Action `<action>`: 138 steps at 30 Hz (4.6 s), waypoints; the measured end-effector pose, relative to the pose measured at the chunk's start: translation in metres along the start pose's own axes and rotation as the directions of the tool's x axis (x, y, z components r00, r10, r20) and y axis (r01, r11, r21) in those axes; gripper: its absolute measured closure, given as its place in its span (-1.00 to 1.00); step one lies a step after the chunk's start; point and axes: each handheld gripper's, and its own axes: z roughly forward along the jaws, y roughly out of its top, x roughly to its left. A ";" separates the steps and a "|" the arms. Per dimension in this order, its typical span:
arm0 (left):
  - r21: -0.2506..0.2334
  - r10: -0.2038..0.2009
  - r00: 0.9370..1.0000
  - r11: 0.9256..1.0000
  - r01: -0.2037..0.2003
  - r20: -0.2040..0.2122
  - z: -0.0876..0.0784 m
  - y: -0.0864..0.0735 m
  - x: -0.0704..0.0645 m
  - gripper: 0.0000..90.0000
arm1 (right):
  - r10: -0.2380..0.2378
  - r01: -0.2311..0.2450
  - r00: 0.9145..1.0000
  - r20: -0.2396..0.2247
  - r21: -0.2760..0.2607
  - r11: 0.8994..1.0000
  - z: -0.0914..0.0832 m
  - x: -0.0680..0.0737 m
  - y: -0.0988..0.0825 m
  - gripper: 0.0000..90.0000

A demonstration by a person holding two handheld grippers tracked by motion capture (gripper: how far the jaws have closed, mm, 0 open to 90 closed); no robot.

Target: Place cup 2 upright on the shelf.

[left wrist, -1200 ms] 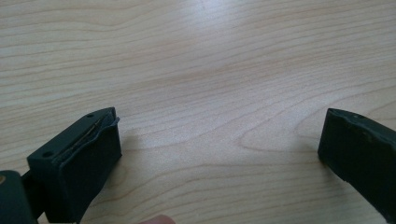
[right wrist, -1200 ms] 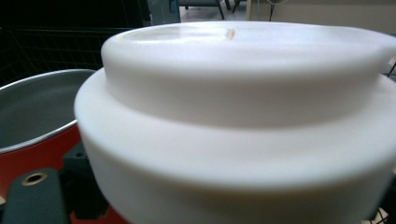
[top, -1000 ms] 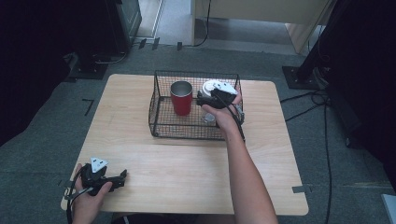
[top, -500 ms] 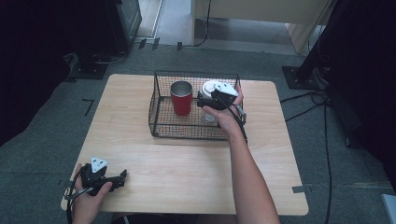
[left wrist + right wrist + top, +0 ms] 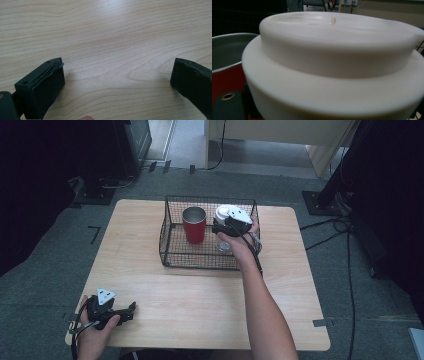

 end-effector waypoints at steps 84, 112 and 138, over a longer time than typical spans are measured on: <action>0.001 0.001 1.000 1.000 -0.001 0.001 0.000 0.000 0.000 -1.00 | -0.017 0.015 1.000 0.005 0.302 0.953 -0.025 0.008 0.020 -0.83; -0.001 -0.001 1.000 1.000 0.001 0.001 0.000 0.000 0.000 -1.00 | -0.039 0.047 0.998 -0.039 0.231 0.972 -0.083 0.009 0.008 -0.82; -0.001 0.000 1.000 1.000 0.000 0.001 0.000 0.000 0.000 -1.00 | -0.017 0.026 0.998 -0.054 0.156 0.987 -0.140 -0.025 -0.015 -0.82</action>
